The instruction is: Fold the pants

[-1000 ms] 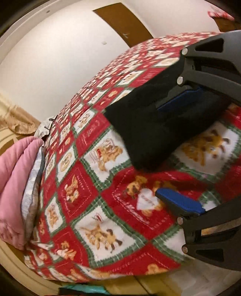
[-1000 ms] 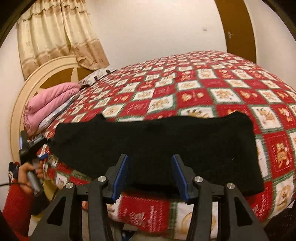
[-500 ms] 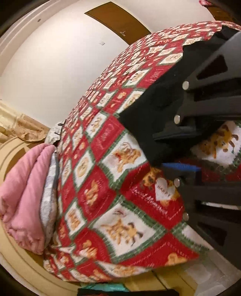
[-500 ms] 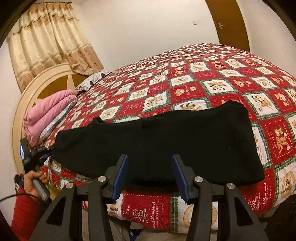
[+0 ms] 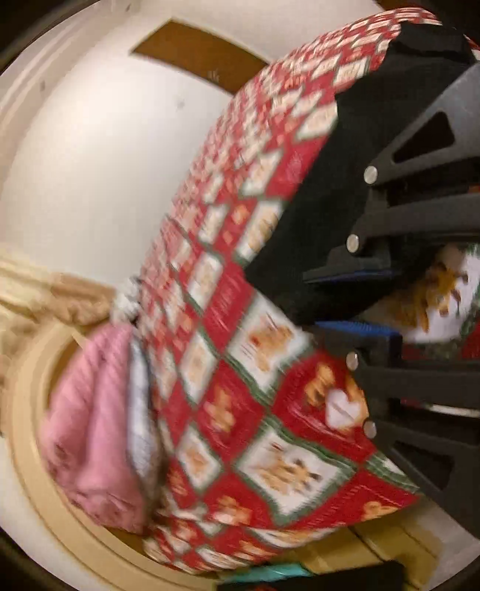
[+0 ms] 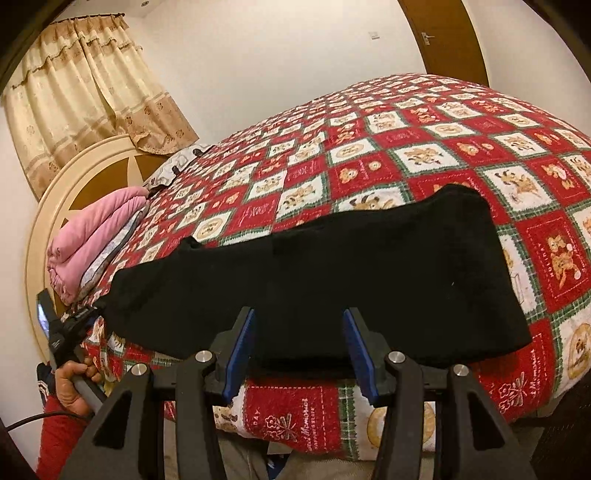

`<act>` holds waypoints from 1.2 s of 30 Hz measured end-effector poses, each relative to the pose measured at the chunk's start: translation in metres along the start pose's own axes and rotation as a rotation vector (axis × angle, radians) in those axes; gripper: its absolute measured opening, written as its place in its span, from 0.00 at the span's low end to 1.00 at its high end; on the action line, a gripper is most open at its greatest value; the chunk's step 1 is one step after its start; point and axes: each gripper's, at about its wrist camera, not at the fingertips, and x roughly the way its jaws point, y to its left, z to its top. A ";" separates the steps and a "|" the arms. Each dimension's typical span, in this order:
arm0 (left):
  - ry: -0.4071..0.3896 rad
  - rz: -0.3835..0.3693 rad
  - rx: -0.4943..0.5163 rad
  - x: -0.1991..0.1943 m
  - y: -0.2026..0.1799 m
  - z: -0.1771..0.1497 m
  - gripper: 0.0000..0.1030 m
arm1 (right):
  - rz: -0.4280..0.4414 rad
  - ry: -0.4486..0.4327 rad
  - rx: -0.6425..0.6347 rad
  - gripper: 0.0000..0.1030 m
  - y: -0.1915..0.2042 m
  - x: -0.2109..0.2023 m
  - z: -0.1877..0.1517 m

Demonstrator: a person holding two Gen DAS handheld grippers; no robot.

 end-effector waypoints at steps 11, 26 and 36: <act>0.054 -0.070 -0.106 0.012 0.006 0.000 0.15 | -0.008 0.005 0.052 0.50 -0.011 0.001 0.000; -0.072 -0.475 0.318 -0.084 -0.197 -0.002 0.14 | -0.083 -0.129 0.156 0.50 -0.094 -0.057 0.053; 0.117 -0.756 0.621 -0.095 -0.336 -0.131 0.14 | -0.032 -0.130 0.226 0.50 -0.125 -0.067 0.044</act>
